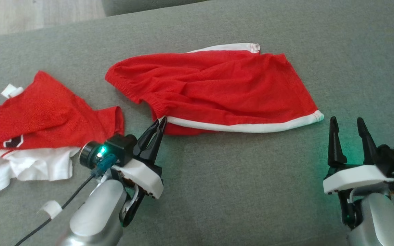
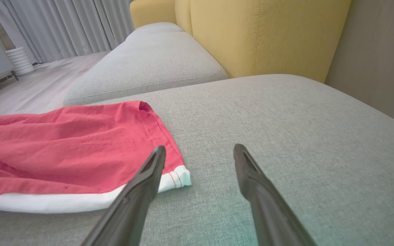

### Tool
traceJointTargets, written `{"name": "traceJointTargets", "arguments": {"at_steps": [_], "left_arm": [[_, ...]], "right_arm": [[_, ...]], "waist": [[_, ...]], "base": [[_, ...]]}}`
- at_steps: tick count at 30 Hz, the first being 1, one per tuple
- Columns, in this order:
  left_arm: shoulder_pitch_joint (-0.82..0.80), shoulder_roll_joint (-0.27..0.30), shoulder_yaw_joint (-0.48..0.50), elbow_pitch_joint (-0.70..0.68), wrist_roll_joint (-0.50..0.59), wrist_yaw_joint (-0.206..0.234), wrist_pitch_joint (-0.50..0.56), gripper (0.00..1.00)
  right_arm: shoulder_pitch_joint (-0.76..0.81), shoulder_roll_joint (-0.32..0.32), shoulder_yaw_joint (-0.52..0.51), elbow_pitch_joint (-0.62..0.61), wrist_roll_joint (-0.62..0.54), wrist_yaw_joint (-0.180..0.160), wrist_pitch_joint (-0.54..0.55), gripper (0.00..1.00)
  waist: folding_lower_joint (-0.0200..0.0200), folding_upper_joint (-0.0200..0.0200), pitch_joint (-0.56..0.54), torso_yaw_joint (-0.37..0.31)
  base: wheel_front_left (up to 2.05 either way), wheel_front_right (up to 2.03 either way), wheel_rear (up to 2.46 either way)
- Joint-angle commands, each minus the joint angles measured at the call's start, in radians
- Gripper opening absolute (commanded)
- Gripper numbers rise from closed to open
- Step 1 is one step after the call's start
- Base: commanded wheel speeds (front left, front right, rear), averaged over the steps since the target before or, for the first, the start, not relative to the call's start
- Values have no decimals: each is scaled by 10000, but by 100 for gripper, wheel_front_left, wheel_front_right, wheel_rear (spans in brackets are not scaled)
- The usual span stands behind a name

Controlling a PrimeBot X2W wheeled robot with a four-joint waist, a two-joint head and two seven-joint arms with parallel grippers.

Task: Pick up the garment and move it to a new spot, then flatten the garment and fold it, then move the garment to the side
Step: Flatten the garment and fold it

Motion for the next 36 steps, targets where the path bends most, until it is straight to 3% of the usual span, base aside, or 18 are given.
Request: {"name": "traceJointTargets", "arguments": {"at_steps": [1, 10, 26, 28, 29, 36], "left_arm": [[-208, 243, 261, -335, 49, 67, -131, 0], [61, 401, -11, -1182, 190, 206, -2, 0], [232, 542, -341, -1771, 251, 331, 233, 0], [237, 588, -376, -1791, 276, 352, 273, 0], [241, 616, -399, -1794, 295, 364, 302, 0], [315, 853, -438, -1825, 313, 443, 429, 0]], "right_arm": [[-263, -52, 191, -222, -75, -7, -114, 100], [-949, -52, -278, 883, -439, -7, 523, 100], [-1868, -52, -58, 3142, -1038, -7, 1116, 100], [-1950, -52, -6, 3325, -1056, -7, 1098, 22], [-1987, -52, 35, 3412, -1054, -7, 1084, 0], [-2240, -52, 223, 3531, -672, -7, 617, 0]], "waist": [[0, 0, -36, 63], [0, 0, -138, 512], [0, 0, -125, 809], [0, 0, -134, 798], [0, 0, -146, 791], [0, 0, -421, 677]], "base": [[0, 0, 0], [0, 0, 0], [0, 0, 0], [0, 0, 0], [0, 0, 0], [0, 0, 0]]}}
